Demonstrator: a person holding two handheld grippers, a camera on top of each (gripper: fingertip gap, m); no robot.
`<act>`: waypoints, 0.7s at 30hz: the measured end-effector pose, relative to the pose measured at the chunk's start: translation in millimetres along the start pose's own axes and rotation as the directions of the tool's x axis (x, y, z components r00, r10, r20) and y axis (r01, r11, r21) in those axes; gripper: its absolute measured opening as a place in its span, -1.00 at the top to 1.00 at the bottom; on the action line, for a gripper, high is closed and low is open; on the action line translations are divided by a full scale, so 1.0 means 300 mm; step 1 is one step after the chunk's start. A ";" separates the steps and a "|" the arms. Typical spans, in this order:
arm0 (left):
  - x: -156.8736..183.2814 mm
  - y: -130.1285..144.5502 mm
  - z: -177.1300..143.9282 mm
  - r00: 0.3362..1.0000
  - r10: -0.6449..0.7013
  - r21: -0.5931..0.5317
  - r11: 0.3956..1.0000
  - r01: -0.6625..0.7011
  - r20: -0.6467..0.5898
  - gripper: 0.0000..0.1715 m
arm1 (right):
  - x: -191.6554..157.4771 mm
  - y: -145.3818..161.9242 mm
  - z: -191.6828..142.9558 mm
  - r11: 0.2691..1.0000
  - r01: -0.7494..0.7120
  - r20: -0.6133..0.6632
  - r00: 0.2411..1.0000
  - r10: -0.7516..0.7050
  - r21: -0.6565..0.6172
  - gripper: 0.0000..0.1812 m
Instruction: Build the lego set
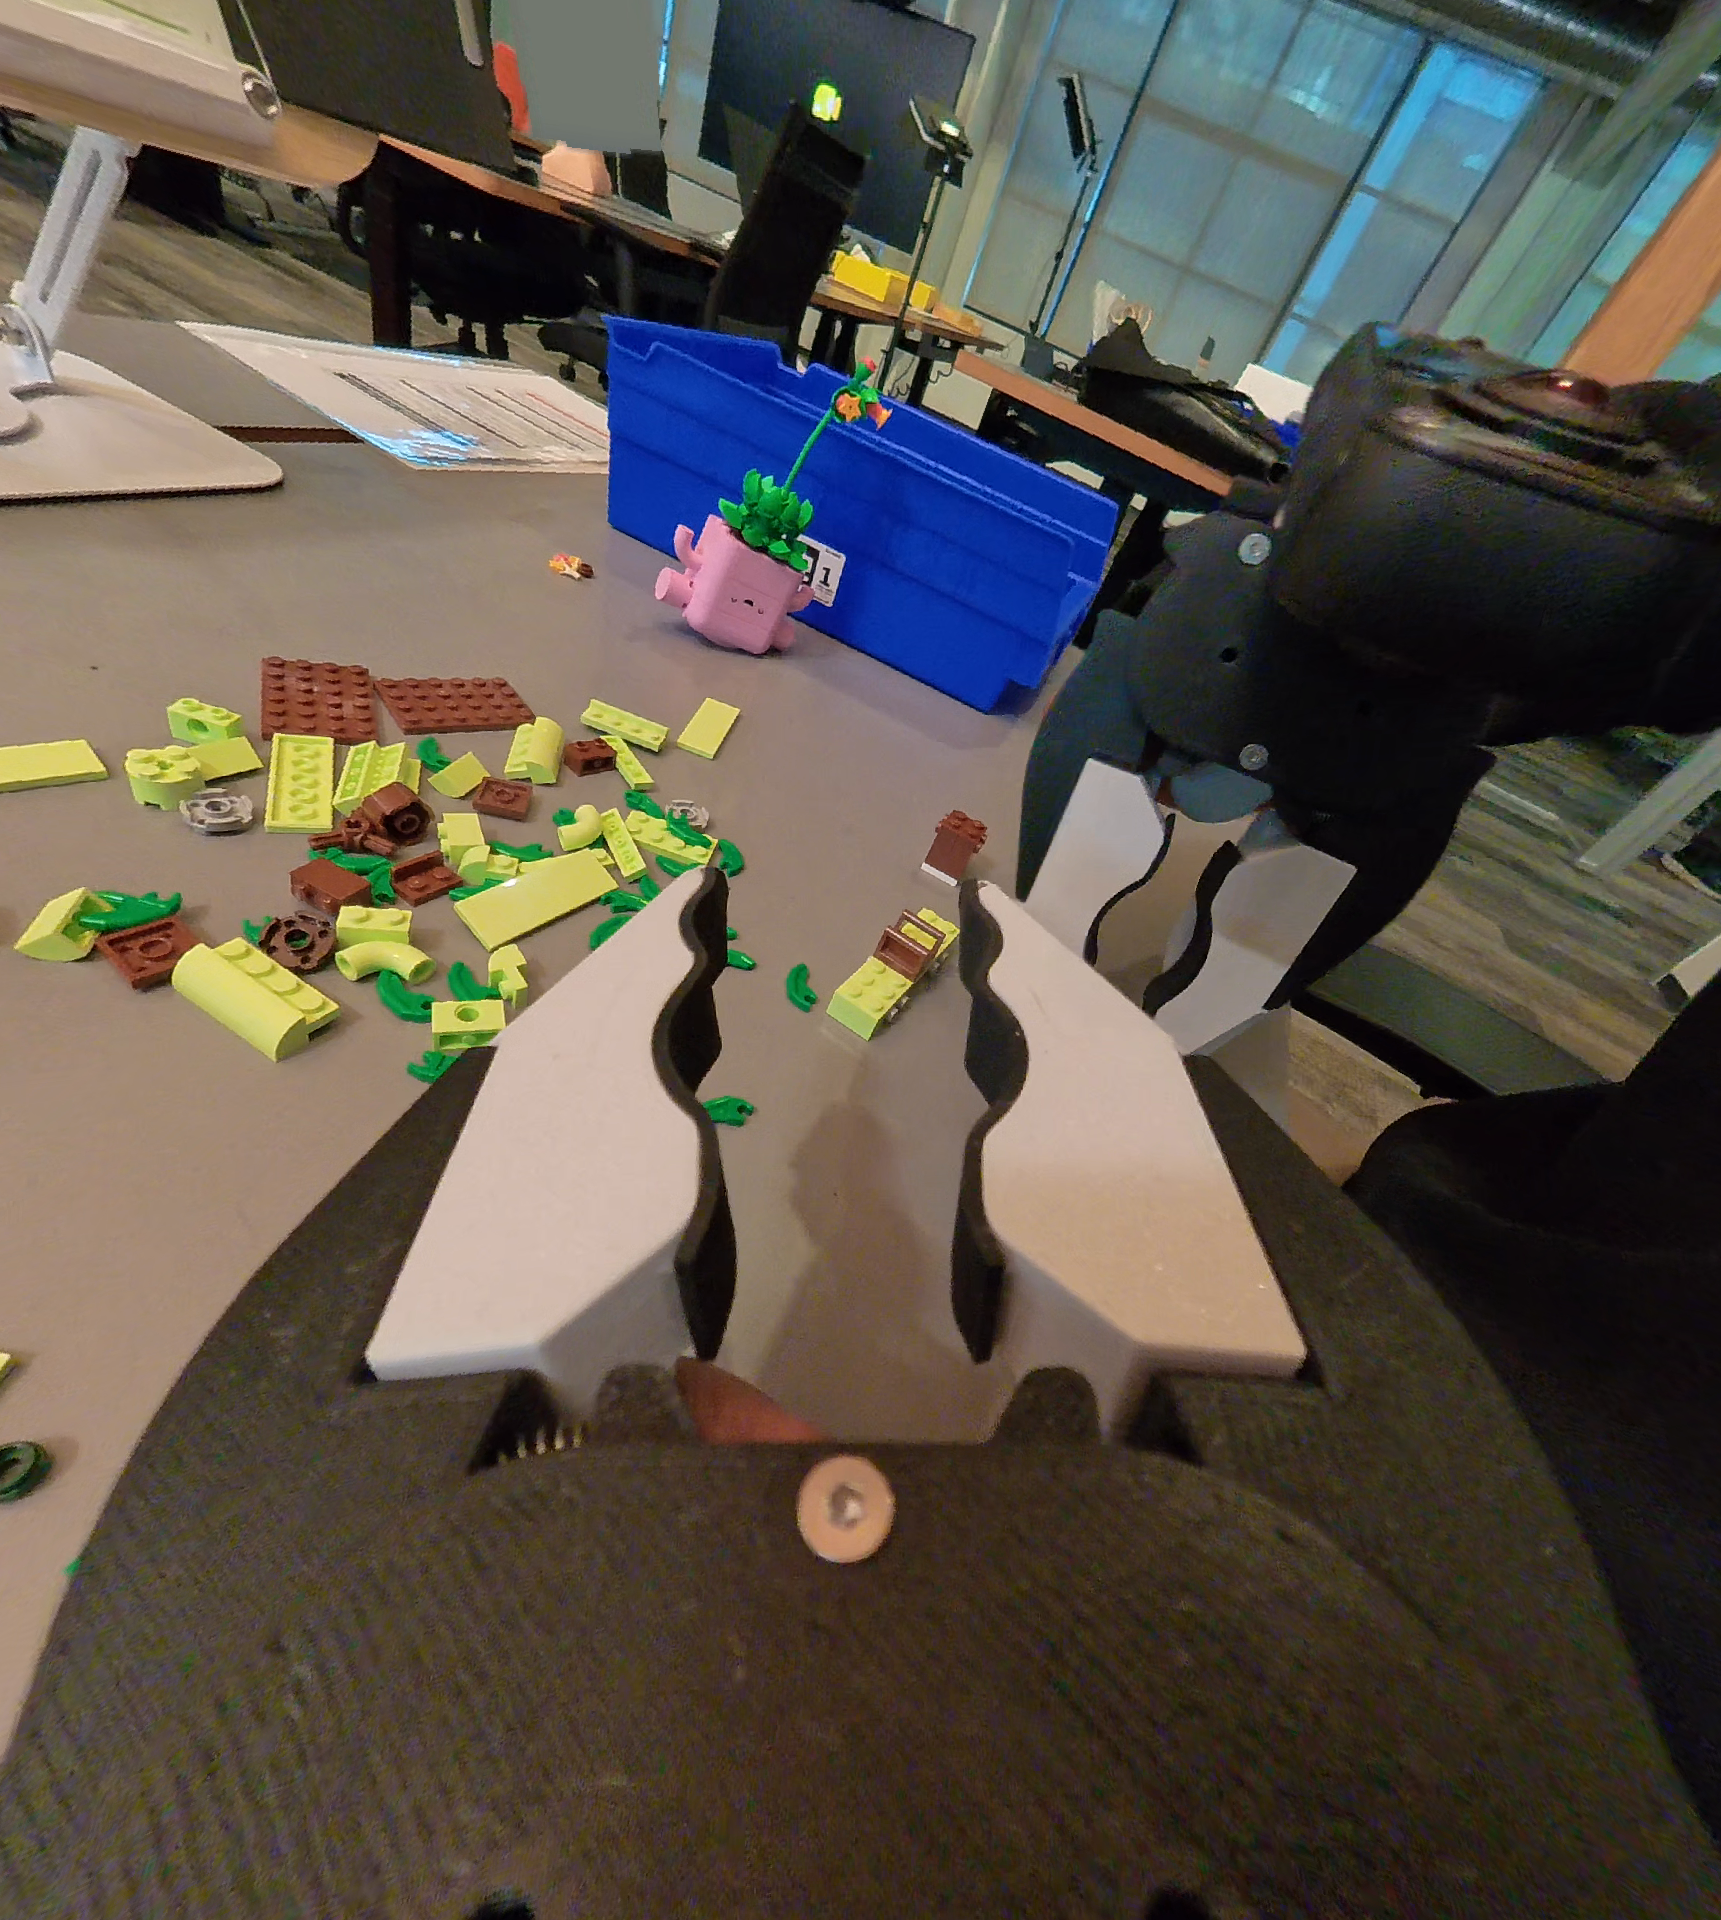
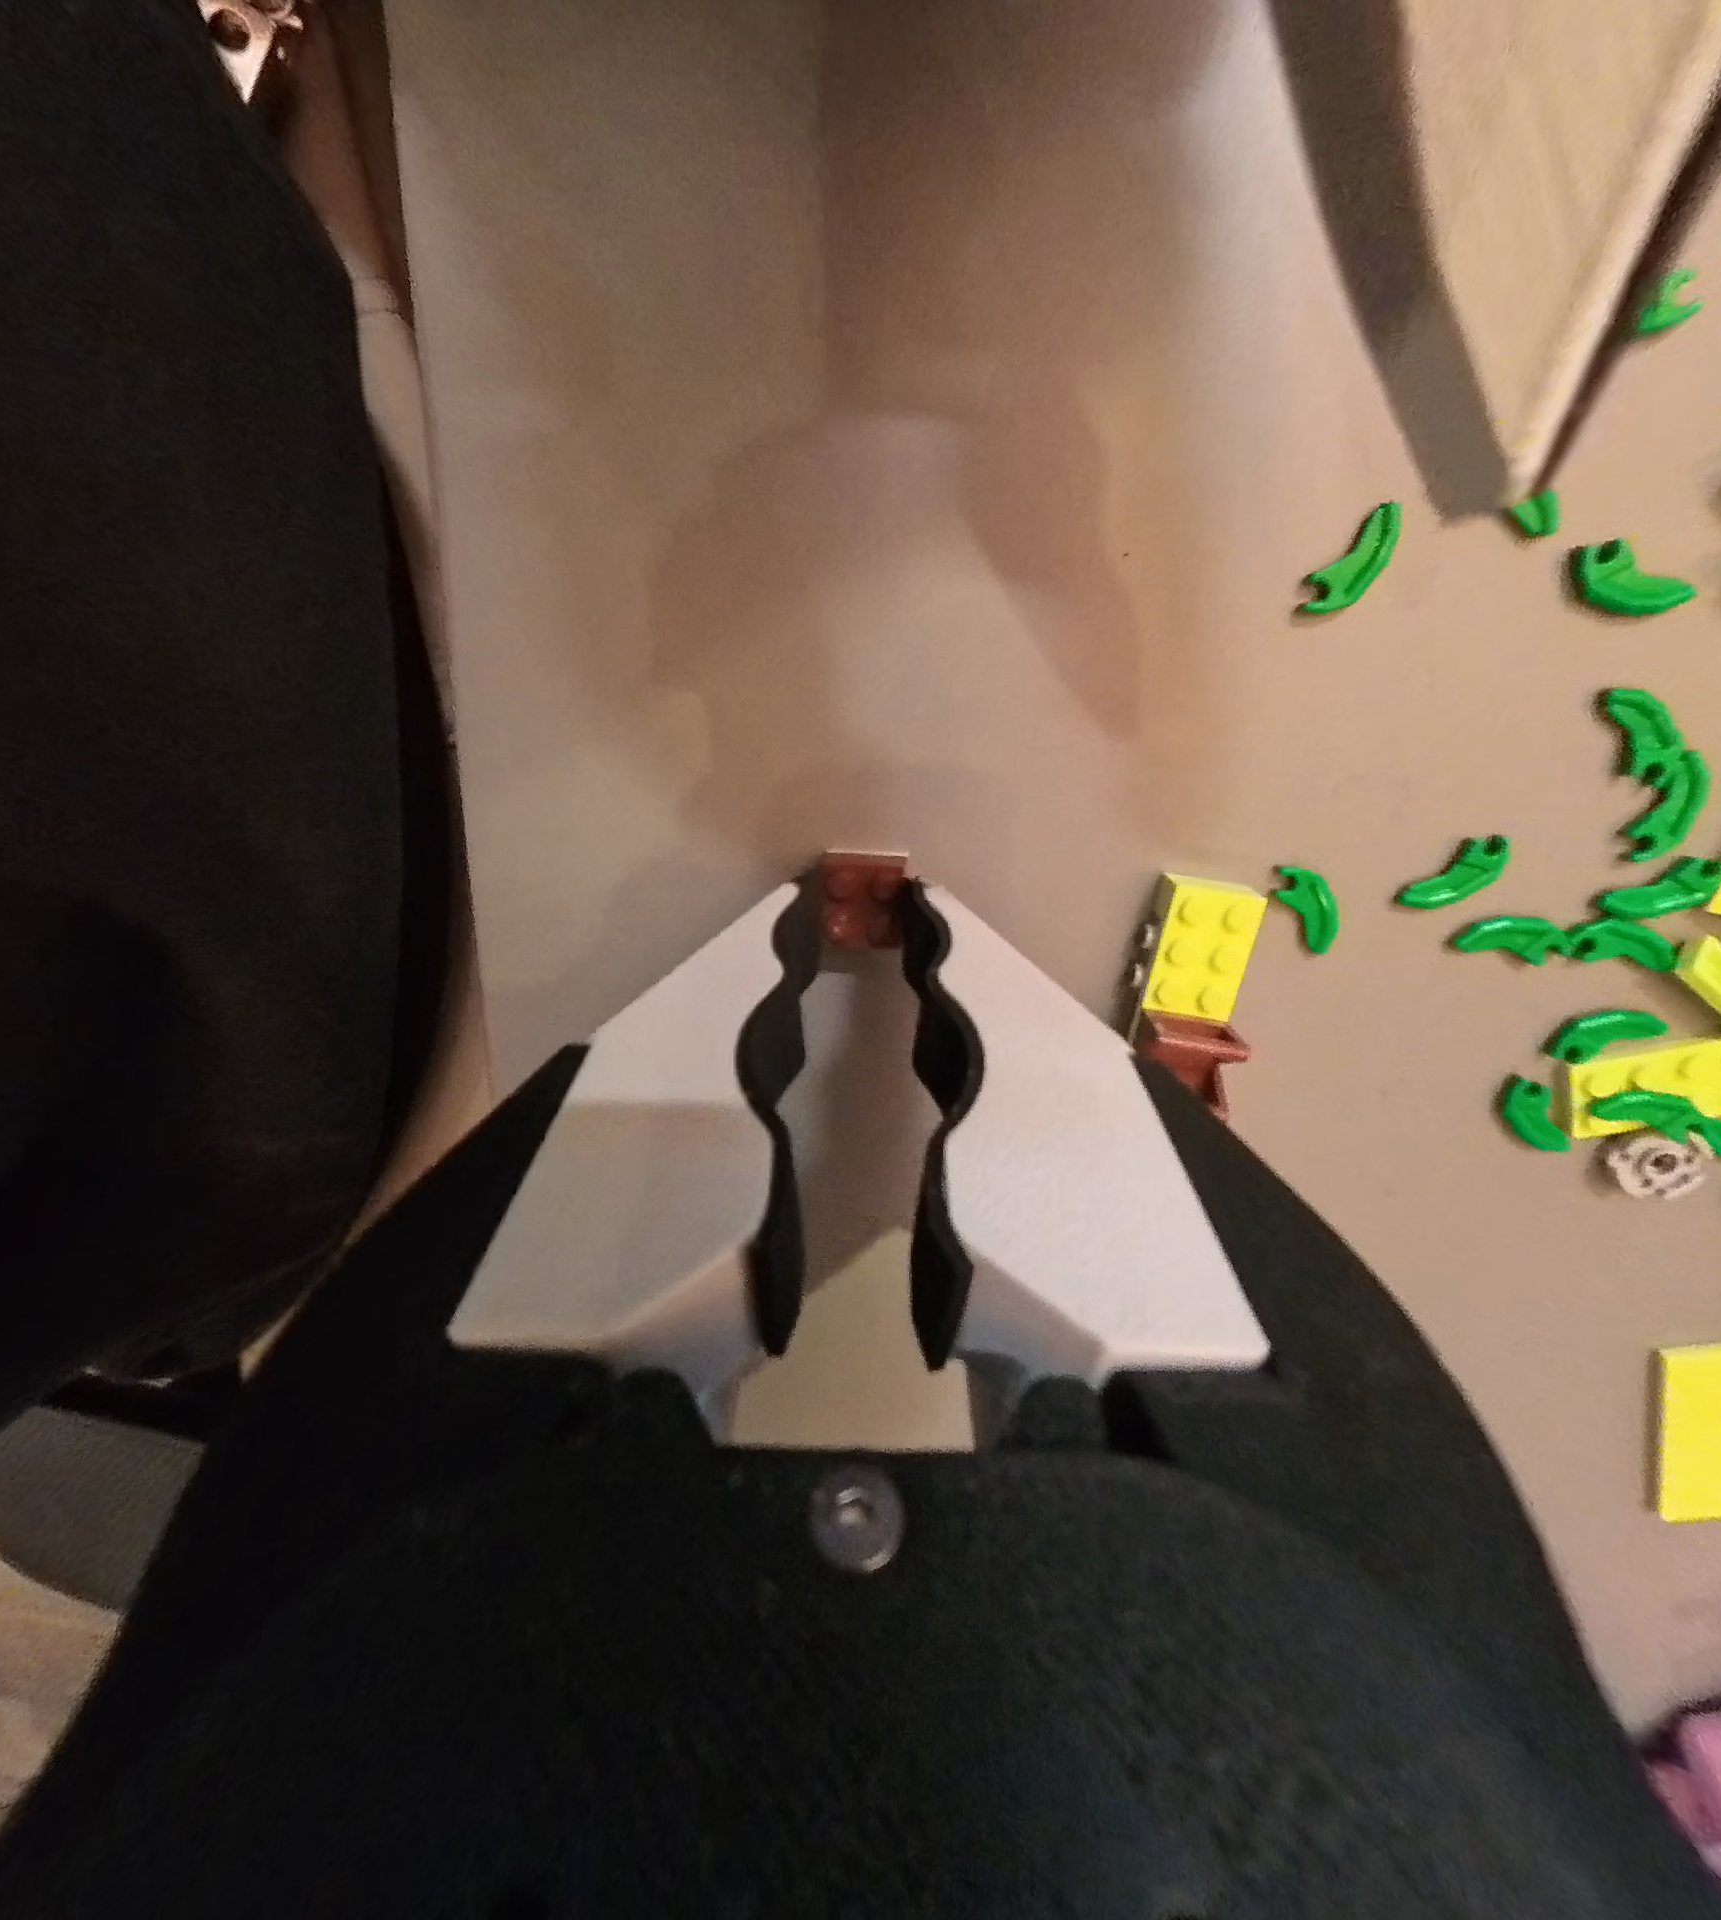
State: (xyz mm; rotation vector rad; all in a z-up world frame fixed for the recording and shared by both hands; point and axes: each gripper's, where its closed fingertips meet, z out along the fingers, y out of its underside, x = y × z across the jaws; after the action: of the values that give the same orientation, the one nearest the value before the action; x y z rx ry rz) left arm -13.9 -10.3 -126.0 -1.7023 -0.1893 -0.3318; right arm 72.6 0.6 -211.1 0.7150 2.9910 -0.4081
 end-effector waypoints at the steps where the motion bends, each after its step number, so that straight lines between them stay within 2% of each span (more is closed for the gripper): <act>1: 0.000 0.000 0.000 1.000 0.000 0.000 1.000 0.000 -0.001 0.51 | 0.000 0.000 0.001 1.000 -0.010 0.014 1.000 0.009 0.010 0.84; 5: -0.001 -0.001 -0.001 1.000 -0.004 0.003 1.000 0.004 -0.002 0.51 | 0.001 -0.001 0.004 1.000 -0.002 -0.003 1.000 0.002 0.026 0.84; 12: 0.001 -0.002 -0.002 1.000 0.001 0.006 1.000 -0.001 0.001 0.51 | 0.006 -0.004 0.016 0.998 0.064 -0.136 0.989 -0.062 0.013 0.84; 16: 0.001 -0.001 -0.001 1.000 0.005 0.003 1.000 -0.005 0.003 0.51 | 0.016 -0.002 0.004 0.997 0.057 -0.178 0.983 -0.048 0.045 0.63; 21: -0.001 -0.002 -0.002 1.000 -0.001 0.005 1.000 0.001 0.002 0.51 | 0.018 -0.012 -0.037 0.991 -0.005 -0.174 0.984 0.028 0.131 0.57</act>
State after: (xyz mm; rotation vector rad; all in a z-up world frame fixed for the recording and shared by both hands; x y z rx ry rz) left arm -14.3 -10.8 -125.6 -1.6980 -0.1928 -0.3303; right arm 66.4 2.8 -200.1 0.8268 3.1434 -0.5730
